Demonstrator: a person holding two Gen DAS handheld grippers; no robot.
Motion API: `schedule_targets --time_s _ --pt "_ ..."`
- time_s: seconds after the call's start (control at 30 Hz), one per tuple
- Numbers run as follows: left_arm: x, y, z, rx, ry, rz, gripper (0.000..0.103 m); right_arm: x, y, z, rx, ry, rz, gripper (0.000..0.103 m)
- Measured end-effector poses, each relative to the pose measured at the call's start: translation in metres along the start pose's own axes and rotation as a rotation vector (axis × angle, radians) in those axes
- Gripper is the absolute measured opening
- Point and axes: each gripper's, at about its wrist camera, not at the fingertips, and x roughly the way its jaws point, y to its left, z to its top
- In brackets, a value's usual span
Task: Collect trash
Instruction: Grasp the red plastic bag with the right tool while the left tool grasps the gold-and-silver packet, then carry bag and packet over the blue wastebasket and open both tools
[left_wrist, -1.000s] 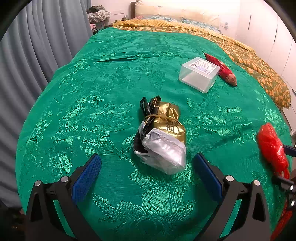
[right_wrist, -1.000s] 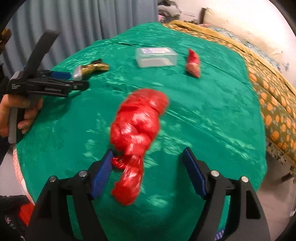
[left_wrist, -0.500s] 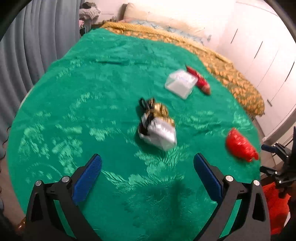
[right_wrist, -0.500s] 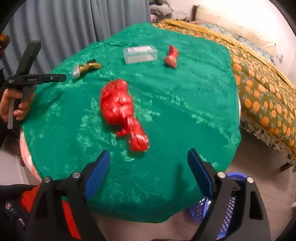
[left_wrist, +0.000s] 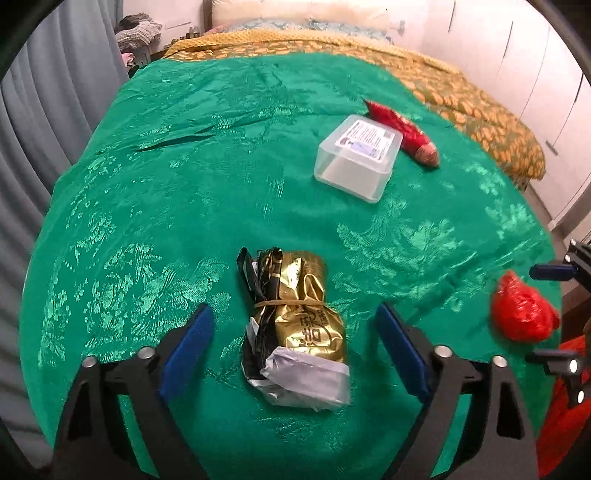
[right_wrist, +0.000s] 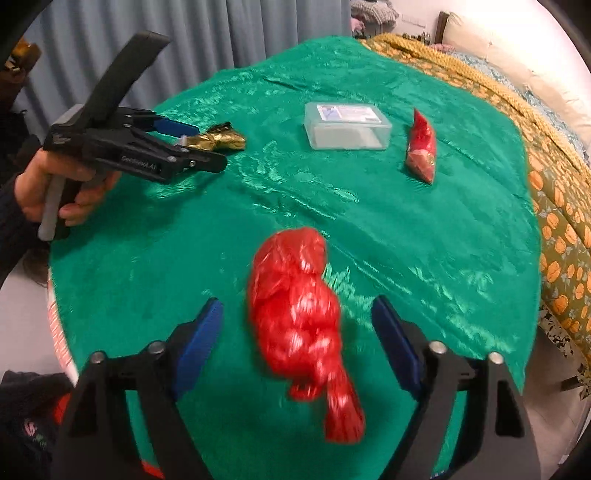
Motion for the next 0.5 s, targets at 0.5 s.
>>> schedule_targets --time_s 0.5 --pt "-0.056 -0.044 -0.022 -0.019 -0.102 -0.056 0.042 -0.067 -0.027 -0.036 0.205 -0.195 0.094 0.044"
